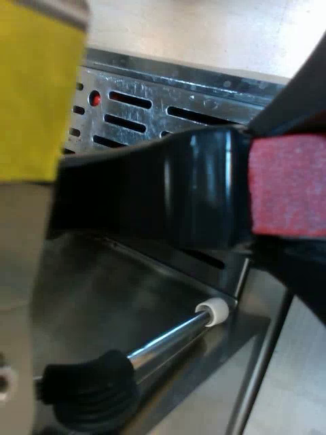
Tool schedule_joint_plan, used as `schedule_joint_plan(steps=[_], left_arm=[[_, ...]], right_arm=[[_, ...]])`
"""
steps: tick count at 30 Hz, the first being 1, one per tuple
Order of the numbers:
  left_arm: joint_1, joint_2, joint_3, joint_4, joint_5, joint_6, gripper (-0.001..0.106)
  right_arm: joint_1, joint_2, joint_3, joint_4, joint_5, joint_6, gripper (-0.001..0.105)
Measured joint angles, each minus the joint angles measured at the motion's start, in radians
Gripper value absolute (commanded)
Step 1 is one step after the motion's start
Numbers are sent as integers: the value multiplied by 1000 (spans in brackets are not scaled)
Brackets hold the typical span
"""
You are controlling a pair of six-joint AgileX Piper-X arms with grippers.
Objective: Put the handle in the coffee machine
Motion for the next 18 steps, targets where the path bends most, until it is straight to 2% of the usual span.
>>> schedule_joint_plan(steps=[11,14,17,18], left_arm=[[-2,-22,0,33,-20,-29,0],[-2,-22,0,38,-18,-41,0],[-2,-22,0,41,-17,-43,0],[-2,-22,0,41,-15,-45,0]], right_arm=[[0,0,0,0,-24,0,104],[-1,0,0,2,-24,0,100],[-13,0,0,3,-31,0,76],[-23,0,0,3,-36,0,65]])
